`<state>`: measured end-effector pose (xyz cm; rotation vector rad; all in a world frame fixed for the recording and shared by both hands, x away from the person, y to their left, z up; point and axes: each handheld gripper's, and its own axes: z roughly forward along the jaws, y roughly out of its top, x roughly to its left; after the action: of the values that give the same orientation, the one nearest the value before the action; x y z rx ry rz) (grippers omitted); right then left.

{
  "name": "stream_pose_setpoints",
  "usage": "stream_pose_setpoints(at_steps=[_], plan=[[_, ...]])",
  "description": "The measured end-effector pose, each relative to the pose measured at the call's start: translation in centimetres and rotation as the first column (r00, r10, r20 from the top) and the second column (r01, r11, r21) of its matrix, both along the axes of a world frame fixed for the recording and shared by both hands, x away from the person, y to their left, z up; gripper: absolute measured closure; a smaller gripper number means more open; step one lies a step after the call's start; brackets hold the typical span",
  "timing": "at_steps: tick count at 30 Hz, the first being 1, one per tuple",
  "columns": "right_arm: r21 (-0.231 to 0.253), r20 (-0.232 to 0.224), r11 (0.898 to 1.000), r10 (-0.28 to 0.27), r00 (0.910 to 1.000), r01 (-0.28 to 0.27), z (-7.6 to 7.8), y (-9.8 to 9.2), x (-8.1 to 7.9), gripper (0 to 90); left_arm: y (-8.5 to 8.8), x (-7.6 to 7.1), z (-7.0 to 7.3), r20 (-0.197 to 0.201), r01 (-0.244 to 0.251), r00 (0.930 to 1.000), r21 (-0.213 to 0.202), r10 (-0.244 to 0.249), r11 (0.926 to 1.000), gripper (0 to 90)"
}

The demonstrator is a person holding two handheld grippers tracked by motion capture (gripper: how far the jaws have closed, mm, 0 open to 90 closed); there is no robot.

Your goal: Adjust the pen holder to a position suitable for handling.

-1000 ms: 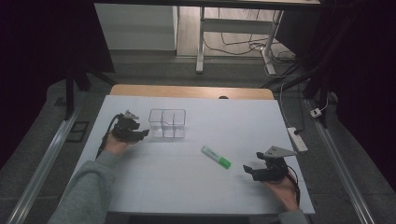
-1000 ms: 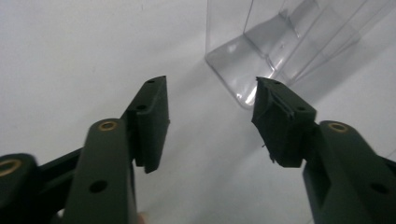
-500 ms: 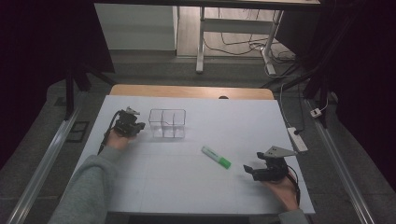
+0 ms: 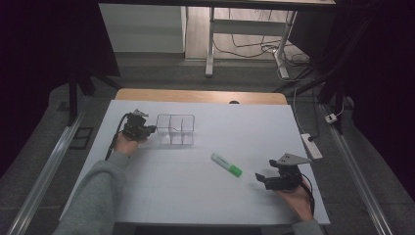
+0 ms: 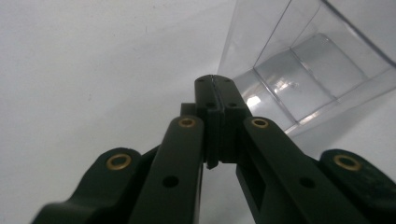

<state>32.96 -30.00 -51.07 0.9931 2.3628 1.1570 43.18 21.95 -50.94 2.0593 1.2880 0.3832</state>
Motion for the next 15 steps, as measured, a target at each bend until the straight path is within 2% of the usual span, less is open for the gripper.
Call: stream_pose_setpoints(at_steps=[8,15], plan=[[0.003,-0.004,1.000,0.003,1.0000,-0.002,-0.01,0.00,-0.02,18.6,-0.75,0.24,-0.06,-0.004,0.018,0.9998,0.004,-0.018,0.9998,89.1],[0.004,-0.004,1.000,0.000,1.0000,0.000,0.03,-0.10,-0.04,18.6,-1.06,0.62,-0.05,-0.013,-0.002,0.9999,0.012,0.002,0.9999,89.1]])
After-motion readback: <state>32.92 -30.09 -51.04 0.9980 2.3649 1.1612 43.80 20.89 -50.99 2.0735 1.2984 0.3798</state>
